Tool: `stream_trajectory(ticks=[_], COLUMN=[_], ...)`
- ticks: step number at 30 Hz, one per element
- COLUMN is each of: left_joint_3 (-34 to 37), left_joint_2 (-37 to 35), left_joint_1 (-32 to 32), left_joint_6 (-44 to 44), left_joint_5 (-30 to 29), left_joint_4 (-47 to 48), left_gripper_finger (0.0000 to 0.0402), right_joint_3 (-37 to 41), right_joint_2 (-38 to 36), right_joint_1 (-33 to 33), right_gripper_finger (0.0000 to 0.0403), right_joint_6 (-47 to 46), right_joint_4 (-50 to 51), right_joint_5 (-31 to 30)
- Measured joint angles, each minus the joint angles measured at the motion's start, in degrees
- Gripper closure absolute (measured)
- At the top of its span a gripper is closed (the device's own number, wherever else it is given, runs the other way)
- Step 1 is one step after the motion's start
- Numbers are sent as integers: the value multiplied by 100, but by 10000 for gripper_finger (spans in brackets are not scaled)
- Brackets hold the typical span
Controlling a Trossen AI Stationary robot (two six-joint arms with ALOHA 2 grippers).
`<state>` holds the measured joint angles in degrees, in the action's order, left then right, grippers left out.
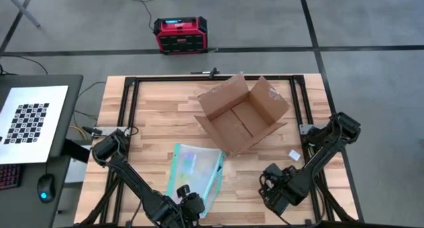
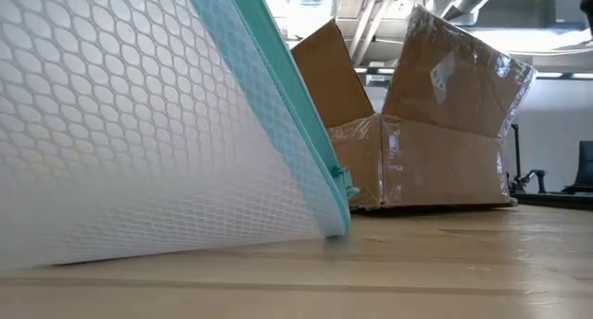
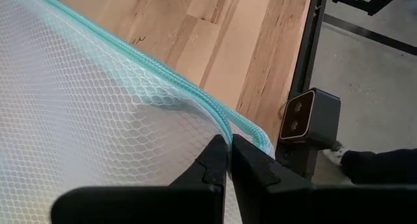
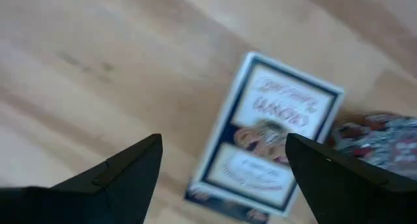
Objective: Unpack boxes
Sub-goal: Put the white deck of cards into the transparent zip bag
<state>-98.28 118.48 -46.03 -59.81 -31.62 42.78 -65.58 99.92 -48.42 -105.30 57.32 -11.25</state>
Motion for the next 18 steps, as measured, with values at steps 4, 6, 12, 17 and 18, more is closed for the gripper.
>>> stream_trajectory(ticks=[4,6,12,17,18], left_joint_3=[0,0,0,0,0], left_joint_2=[0,0,0,0,0], left_joint_1=[7,9,18,33,31], left_joint_6=[0,2,2,2,2], left_joint_5=[2,2,2,2,1], left_joint_4=[0,0,0,-4,-2], left_gripper_finger=[402,402,402,402,402], right_joint_3=[0,-7,-7,-7,-7], right_joint_2=[-159,-201,-205,-205,-205], right_joint_1=[17,13,188,288,294], right_gripper_finger=[85,85,85,85,85], right_joint_6=[119,141,649,906,841], right_joint_4=[-179,-254,-427,-355,-353], right_joint_5=[-38,-79,-53,27,14])
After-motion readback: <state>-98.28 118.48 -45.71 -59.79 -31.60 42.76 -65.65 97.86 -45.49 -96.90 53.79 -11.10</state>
